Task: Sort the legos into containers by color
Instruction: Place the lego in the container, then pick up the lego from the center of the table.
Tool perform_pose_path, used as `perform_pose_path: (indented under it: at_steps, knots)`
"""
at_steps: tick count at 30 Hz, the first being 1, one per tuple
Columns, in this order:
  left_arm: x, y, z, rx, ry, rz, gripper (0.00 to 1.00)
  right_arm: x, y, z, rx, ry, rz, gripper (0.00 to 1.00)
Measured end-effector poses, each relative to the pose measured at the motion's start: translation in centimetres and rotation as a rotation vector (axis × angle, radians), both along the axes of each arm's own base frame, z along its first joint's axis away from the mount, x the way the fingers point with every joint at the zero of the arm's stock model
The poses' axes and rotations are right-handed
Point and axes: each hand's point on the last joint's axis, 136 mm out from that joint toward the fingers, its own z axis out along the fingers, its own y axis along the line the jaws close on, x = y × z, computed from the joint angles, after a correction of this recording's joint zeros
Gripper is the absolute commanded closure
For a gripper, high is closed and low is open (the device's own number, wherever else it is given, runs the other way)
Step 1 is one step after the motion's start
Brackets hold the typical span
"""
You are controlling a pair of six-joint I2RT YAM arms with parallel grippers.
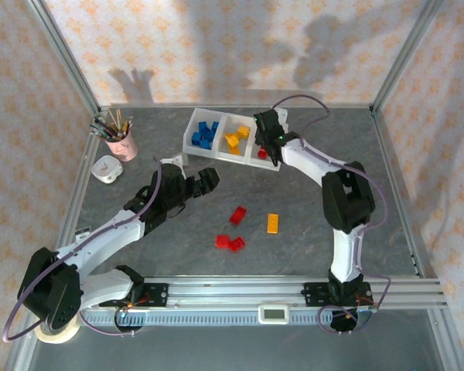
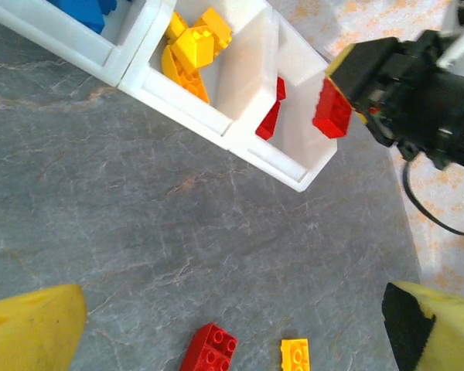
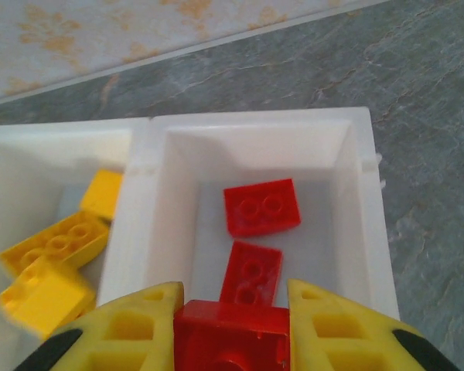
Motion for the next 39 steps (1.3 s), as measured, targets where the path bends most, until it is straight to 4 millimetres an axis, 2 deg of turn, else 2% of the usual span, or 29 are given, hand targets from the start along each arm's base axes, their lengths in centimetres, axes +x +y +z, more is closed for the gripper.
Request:
perform_pose_path:
  at_steps: [4, 7, 9, 14, 16, 19, 23, 27, 31, 39]
  knots:
    - [0.8, -0.5, 0.1, -0.003, -0.002, -0.005, 0.01, 2.4, -1.1, -2.8, -0.033, 0.038, -0.028, 0.66]
    - [1.3, -0.9, 0.0, -0.003, 0.001, -0.012, 0.01, 3.5, -1.7, -4.2, -0.051, 0.062, -0.036, 0.49]
    - [1.6, -1.2, 0.0, -0.002, 0.003, -0.020, 0.01, 4.1, -1.7, -4.3, -0.056, 0.064, -0.037, 0.43]
    - [1.9, -1.5, 0.4, -0.008, -0.004, -0.025, 0.01, 4.2, -1.6, -3.7, -0.039, 0.059, -0.028, 0.41]
    - [1.9, -1.5, 0.5, -0.010, -0.006, -0.027, 0.01, 3.5, -1.5, -3.3, -0.024, 0.064, -0.012, 0.41]
    - [2.0, -1.6, 0.6, -0.012, -0.008, -0.028, 0.01, 1.6, -1.5, -2.2, 0.002, 0.074, 0.016, 0.39]
    - [1.9, -1.6, 1.0, -0.018, -0.017, -0.029, 0.01, -1.0, -1.3, 0.4, 0.048, 0.056, 0.047, 0.35]
    - [1.3, -1.3, 3.0, -0.041, -0.064, -0.030, 0.01, -4.7, -0.4, 1.5, 0.101, 0.062, 0.090, 0.31]
    - [0.2, -0.5, 4.0, -0.052, -0.094, -0.024, 0.01, -9.3, 1.5, -0.4, 0.130, 0.122, 0.141, 0.26]
    - [-2.5, 1.6, 1.9, -0.013, -0.062, 0.003, 0.01, -18.5, 5.4, -6.9, 0.116, 0.286, 0.221, 0.21]
